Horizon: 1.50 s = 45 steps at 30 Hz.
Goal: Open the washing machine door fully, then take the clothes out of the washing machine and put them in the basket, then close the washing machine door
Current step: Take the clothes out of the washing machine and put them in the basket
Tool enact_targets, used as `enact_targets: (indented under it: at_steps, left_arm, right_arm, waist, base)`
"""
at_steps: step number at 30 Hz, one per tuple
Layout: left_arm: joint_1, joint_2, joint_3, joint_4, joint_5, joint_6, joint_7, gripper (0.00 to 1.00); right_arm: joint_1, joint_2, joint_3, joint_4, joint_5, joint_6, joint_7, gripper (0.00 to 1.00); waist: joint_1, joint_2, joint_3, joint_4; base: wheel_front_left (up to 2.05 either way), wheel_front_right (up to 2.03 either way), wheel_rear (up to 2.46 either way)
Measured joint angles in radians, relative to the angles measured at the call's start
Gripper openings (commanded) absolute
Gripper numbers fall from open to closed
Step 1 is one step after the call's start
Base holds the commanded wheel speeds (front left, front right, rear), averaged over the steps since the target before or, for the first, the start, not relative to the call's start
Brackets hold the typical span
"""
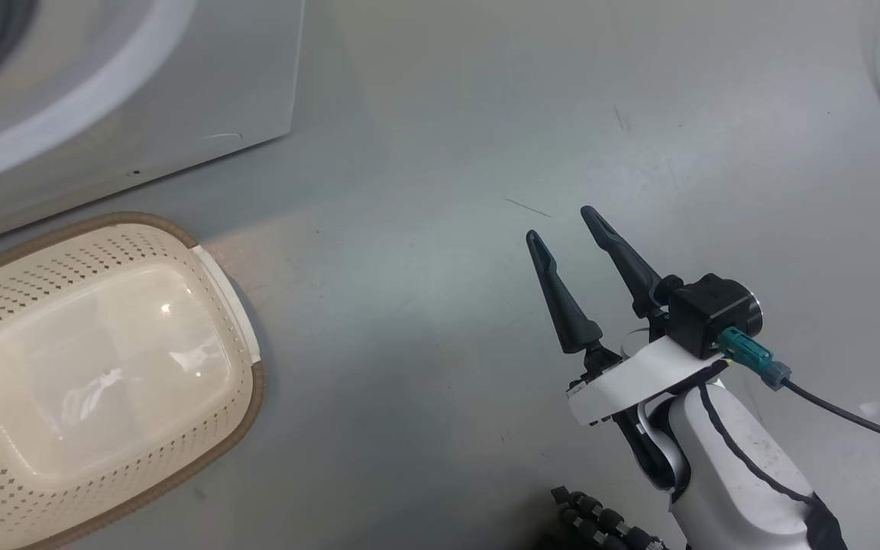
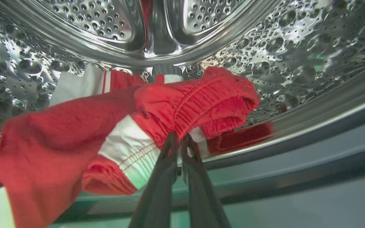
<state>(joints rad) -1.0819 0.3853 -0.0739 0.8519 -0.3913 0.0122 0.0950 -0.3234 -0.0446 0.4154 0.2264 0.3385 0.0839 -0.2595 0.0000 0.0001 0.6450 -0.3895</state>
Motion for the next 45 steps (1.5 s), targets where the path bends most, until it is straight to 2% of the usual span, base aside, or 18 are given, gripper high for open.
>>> enact_targets:
  at_steps: [6, 13, 21, 36, 45]
  left_arm:
    - [0.004, -0.011, -0.002, 0.005, 0.007, -0.002, -0.081, 0.0]
    - [0.065, -0.07, -0.02, 0.008, 0.009, -0.018, -0.201, 0.0]
    - [0.154, -0.103, -0.025, 0.007, 0.009, -0.025, -0.328, 0.0]
    - [0.288, -0.178, -0.038, -0.131, 0.039, -0.027, -0.347, 0.0]
    - [0.353, -0.188, -0.032, -0.319, 0.077, -0.009, -0.347, 0.0]
  right_arm:
    - [-0.001, 0.0, -0.002, 0.004, 0.0, 0.0, 0.0, 1.0]
    - [-0.001, 0.0, -0.013, 0.012, -0.008, -0.007, 0.0, 1.0]
    - [-0.001, -0.001, -0.012, 0.031, -0.015, -0.007, 0.0, 1.0]
    - [0.01, -0.003, -0.015, 0.077, -0.026, -0.004, 0.0, 1.0]
    - [0.034, -0.005, -0.027, 0.1, -0.048, -0.004, 0.0, 1.0]
  waist:
    - [0.0, 0.0, -0.026, 0.009]
    - [0.0, 0.0, -0.067, 0.034]
    - [0.0, 0.0, -0.127, 0.069]
    - [0.0, 0.0, -0.262, 0.141]
    - [0.0, 0.0, -0.333, 0.186]
  base:
    - [0.0, 0.0, 0.0]
    - [0.0, 0.0, 0.0]
    - [0.0, 0.0, 0.0]
    - [0.0, 0.0, 0.0]
    - [0.0, 0.0, 0.0]
